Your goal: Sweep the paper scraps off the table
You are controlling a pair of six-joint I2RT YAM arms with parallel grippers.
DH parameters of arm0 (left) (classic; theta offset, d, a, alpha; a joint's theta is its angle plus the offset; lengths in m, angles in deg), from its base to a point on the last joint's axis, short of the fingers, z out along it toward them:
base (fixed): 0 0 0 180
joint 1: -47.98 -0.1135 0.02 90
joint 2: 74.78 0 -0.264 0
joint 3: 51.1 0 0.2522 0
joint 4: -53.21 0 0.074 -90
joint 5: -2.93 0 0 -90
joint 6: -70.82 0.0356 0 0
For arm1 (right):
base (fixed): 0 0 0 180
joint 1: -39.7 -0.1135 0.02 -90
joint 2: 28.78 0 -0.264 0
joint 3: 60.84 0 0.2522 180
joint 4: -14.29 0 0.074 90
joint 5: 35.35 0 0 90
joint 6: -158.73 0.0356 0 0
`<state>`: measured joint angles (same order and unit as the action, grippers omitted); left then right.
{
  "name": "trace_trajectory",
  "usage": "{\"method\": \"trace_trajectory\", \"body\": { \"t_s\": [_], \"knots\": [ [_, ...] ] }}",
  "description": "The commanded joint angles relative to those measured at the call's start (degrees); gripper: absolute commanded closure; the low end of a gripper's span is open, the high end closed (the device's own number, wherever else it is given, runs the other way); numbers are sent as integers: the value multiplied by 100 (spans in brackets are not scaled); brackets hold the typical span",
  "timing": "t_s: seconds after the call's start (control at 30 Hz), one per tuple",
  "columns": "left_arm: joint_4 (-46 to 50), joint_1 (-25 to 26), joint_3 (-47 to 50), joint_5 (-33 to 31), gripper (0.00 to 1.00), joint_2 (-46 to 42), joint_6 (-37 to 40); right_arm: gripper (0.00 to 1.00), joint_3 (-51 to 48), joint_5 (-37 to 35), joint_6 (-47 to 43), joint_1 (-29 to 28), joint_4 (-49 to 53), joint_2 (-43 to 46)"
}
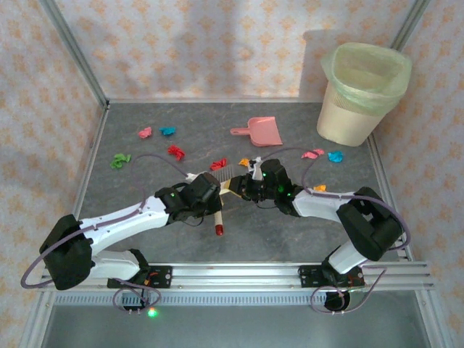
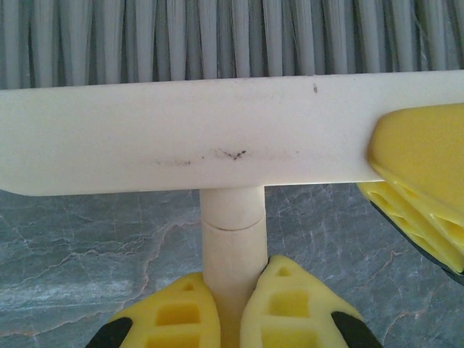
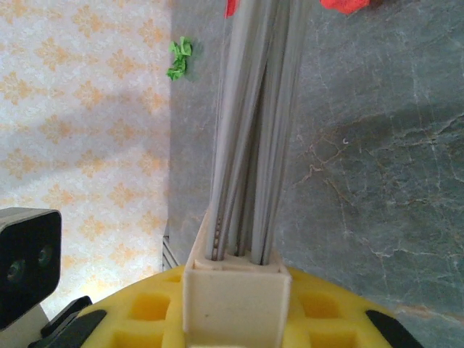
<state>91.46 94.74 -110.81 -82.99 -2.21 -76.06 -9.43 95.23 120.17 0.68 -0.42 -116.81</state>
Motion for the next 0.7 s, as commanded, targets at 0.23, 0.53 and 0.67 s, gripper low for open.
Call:
{"method": "trace_trajectory", "body": {
  "t_s": [0.23, 0.53, 0.67],
  "knots": [
    [-138, 3, -106, -32, 47, -361, 357, 100, -90, -457, 812, 105, 26, 168],
    [-165, 317, -123, -272, 5, -1205, 1559, 100, 92, -1565, 2304, 114, 1442, 1013],
    [250, 463, -316, -564, 3, -1276, 2030, 100, 299, -1799, 2912, 114, 2010, 1146]
  ]
}}
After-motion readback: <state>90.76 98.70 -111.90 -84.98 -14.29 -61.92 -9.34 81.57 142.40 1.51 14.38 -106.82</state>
